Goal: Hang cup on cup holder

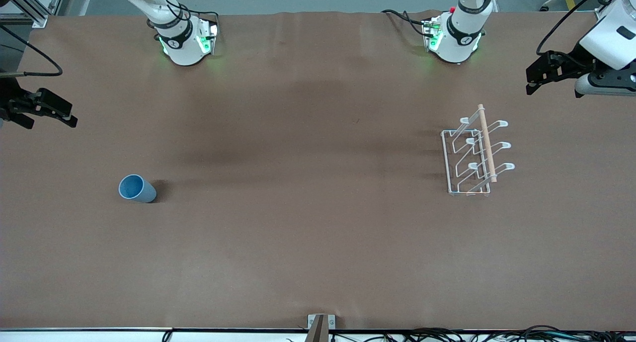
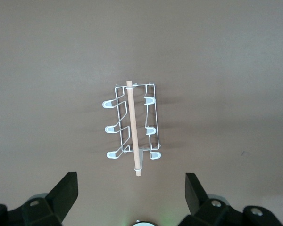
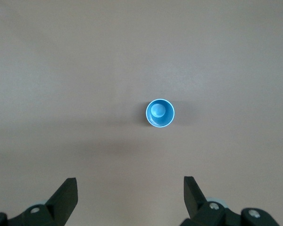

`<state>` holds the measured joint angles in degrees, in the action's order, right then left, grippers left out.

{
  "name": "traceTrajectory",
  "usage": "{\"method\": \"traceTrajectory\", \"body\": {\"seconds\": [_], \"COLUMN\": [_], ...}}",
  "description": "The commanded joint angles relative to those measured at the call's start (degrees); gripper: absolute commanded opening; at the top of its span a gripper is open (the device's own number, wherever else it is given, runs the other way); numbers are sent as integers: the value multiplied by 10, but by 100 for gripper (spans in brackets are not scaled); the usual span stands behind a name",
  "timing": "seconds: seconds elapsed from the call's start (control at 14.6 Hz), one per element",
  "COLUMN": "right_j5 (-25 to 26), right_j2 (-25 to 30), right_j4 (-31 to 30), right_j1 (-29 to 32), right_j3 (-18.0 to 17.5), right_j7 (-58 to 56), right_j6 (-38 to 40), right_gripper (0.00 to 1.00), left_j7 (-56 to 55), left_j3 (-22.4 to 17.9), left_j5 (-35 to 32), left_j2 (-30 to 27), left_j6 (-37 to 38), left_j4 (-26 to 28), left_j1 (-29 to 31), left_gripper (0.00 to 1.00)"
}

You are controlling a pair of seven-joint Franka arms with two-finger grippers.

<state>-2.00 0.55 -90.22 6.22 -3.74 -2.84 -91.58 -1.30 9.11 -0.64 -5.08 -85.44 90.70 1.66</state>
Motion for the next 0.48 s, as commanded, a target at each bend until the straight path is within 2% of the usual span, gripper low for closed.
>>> {"method": "traceTrajectory", "body": {"seconds": [0.0, 0.41], "right_j5": [-5, -6], "right_j2": [6, 3], "right_j4": [-7, -7], "right_j1": [5, 9], "right_j3": [-4, -5], "right_j7": [2, 2], "right_j6": [2, 0], "right_gripper": [99, 100], "left_j7": [5, 11], "left_j3": [-1, -1], "left_j5": [-1, -1], "left_j2": [1, 6], "left_j6": [-2, -2], "left_j4": [-3, -13], "left_j1": [3, 5], "left_gripper": [100, 100]}}
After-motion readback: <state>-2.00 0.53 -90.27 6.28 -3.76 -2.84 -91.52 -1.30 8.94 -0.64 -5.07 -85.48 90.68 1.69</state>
